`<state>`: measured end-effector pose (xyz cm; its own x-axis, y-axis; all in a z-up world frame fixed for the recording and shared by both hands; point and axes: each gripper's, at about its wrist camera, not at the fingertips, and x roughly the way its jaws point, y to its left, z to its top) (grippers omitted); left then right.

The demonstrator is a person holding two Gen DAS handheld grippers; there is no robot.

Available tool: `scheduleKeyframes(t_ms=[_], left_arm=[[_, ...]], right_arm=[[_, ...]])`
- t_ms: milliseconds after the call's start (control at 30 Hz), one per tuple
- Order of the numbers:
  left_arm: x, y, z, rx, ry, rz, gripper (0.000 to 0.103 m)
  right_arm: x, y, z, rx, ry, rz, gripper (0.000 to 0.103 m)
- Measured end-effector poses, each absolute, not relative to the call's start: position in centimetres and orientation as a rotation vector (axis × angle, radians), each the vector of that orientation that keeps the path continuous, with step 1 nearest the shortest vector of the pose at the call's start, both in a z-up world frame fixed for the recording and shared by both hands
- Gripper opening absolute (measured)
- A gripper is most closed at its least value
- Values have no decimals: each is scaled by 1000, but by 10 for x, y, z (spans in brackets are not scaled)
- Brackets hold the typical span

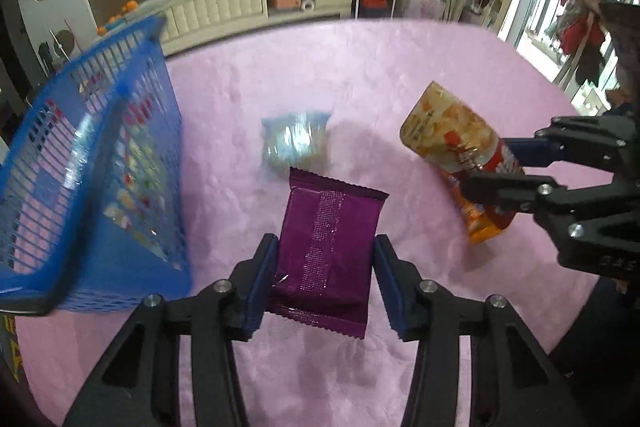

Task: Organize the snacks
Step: 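Carry the chip bag and purple packet over the blue basket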

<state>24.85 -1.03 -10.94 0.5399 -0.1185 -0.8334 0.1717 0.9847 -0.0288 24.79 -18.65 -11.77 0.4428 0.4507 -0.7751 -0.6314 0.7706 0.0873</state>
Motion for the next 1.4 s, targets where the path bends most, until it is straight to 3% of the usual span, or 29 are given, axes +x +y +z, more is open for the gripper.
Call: scheduleKeyframes(t_ms=[367, 633, 1400], left_arm=[[219, 33, -25, 0, 813, -129, 45], [211, 83, 11, 27, 773, -88, 45], [214, 182, 10, -18, 764, 14, 45]], right_arm=[[216, -158, -31, -223, 753, 693, 36], [211, -117, -3, -192, 715, 740, 34], [240, -3, -16, -312, 785, 827, 34]])
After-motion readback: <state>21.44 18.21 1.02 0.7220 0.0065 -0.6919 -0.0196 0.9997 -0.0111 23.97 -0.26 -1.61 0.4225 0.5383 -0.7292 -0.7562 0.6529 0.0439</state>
